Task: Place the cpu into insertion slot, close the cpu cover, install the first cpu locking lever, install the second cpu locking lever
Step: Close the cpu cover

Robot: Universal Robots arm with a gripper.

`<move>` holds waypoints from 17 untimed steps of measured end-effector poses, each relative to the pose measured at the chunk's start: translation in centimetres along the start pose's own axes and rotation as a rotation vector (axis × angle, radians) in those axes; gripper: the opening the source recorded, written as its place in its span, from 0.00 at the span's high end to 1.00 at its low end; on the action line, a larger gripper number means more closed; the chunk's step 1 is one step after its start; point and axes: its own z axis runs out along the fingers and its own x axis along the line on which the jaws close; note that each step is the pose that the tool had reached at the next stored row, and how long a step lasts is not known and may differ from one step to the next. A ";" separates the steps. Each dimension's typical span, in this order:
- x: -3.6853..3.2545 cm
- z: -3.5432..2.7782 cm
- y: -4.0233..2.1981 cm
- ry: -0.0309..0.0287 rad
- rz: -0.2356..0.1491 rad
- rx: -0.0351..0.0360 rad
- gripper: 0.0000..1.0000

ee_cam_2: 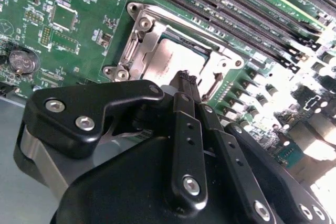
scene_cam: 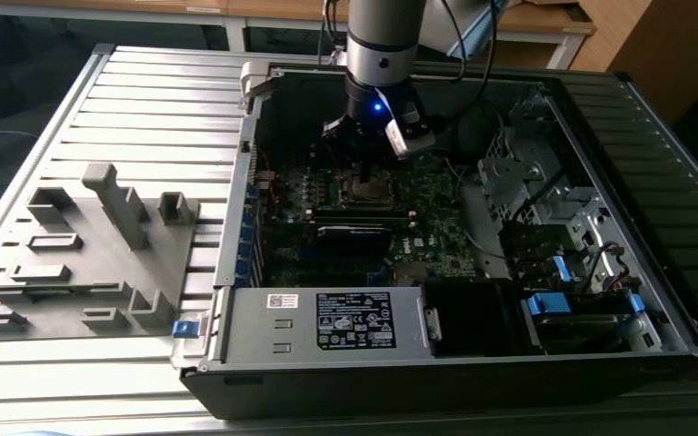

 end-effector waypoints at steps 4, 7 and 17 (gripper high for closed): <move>-0.01 -0.17 0.00 0.0000 0.000 -0.0001 0.89; -0.01 -0.18 -0.02 -0.0001 0.000 0.0000 0.89; -0.50 -0.13 -0.21 0.0000 0.000 -0.0001 0.89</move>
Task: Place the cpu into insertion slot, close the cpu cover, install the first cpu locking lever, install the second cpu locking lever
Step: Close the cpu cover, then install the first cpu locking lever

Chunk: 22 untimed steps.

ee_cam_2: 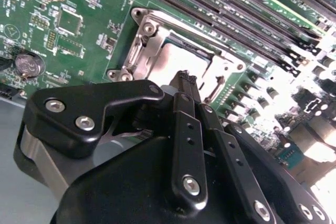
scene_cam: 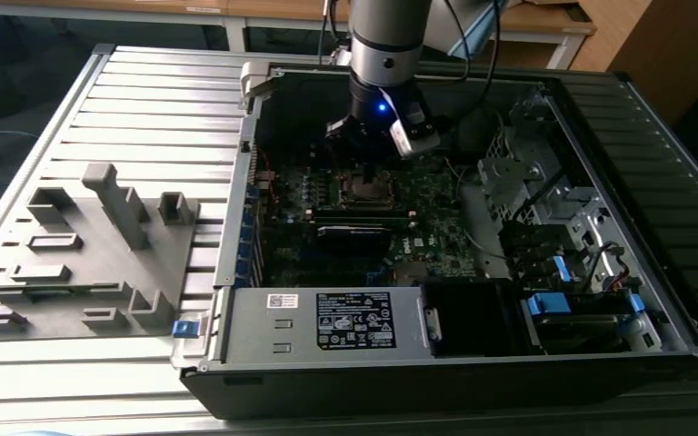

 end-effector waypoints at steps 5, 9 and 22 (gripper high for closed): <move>-0.20 0.03 -0.10 0.0000 0.004 0.0002 0.89; -0.24 0.01 -0.09 0.0000 0.006 0.0002 0.89; -0.24 -0.18 -0.09 0.0000 0.006 0.0002 0.89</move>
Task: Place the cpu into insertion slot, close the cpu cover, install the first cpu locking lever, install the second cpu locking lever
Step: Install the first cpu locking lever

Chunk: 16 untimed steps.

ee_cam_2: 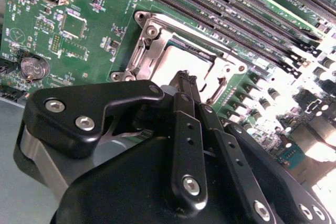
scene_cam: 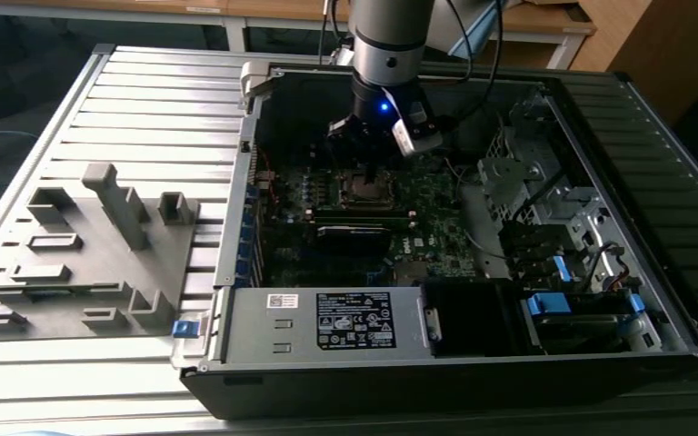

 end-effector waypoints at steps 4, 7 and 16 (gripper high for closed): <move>0.00 -0.13 0.00 0.0000 0.000 0.0000 0.89; -0.01 -0.22 0.00 0.0000 0.000 0.0000 0.89; -0.01 -0.53 0.00 0.0012 0.000 0.0007 0.89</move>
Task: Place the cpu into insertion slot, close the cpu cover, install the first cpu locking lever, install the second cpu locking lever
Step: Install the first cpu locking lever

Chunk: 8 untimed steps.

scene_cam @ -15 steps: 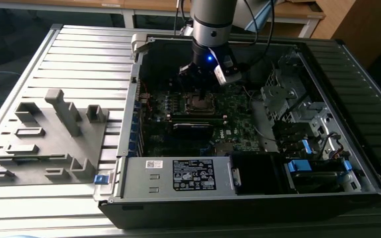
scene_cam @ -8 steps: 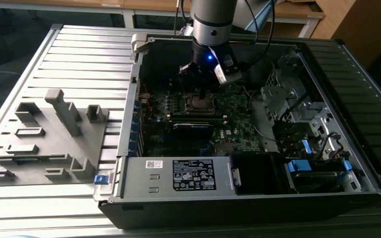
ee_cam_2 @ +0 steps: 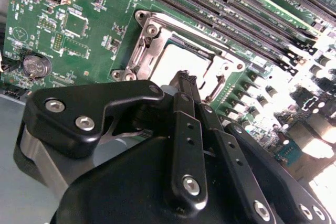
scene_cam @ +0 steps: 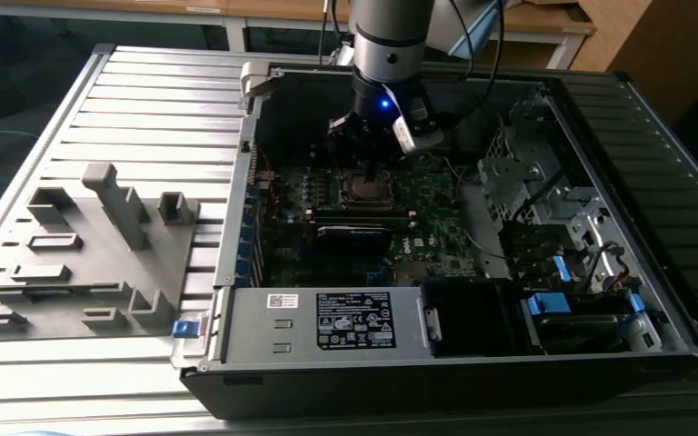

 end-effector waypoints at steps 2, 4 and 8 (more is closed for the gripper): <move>0.00 -0.20 0.00 0.0007 0.000 0.0003 0.89; -0.01 -0.25 0.01 0.0009 0.000 0.0002 0.89; -0.01 -0.27 0.00 0.0013 0.000 0.0001 0.89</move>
